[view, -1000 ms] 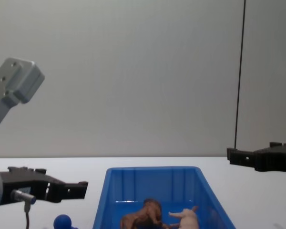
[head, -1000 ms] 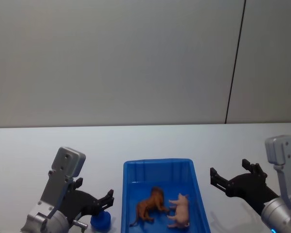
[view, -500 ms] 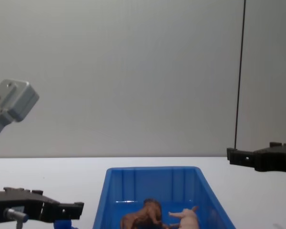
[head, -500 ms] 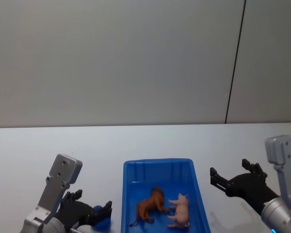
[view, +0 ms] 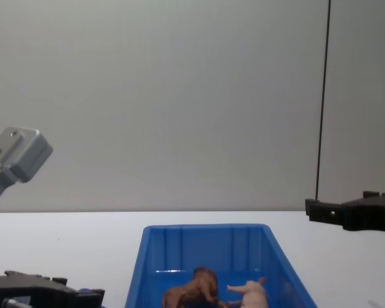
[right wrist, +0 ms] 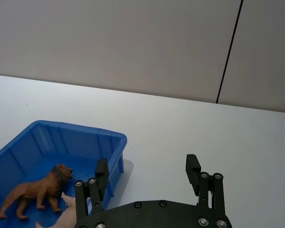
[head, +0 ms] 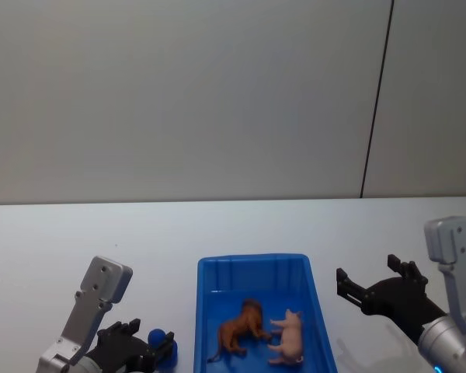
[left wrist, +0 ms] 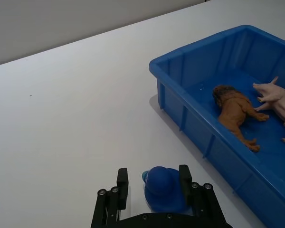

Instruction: Pick up the two dolls from the table and place them into the box.

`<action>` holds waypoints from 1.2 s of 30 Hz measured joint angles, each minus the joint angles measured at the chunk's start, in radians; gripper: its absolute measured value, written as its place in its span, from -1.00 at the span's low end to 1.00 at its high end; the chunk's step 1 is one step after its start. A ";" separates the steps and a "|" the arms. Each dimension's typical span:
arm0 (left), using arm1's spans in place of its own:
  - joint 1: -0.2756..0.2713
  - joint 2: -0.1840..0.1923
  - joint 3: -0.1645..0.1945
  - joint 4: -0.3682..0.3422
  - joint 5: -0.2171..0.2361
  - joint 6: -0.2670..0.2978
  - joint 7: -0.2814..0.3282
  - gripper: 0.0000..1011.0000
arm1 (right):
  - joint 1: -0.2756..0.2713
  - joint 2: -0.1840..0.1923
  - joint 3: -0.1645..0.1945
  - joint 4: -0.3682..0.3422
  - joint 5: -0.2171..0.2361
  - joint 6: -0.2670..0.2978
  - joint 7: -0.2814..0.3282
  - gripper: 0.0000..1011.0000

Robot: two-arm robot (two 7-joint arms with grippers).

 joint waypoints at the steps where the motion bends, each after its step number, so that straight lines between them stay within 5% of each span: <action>1: 0.000 0.000 0.000 0.001 0.000 0.001 -0.001 0.33 | 0.000 0.000 0.000 0.000 0.000 0.000 0.000 0.98; 13: -0.005 -0.006 0.000 0.015 0.006 0.003 -0.029 -0.38 | 0.000 0.000 0.000 0.000 0.000 0.000 0.000 0.98; 36: -0.030 -0.021 -0.005 -0.009 0.024 -0.062 -0.067 -0.70 | 0.000 0.000 0.000 0.000 0.000 0.000 0.000 0.98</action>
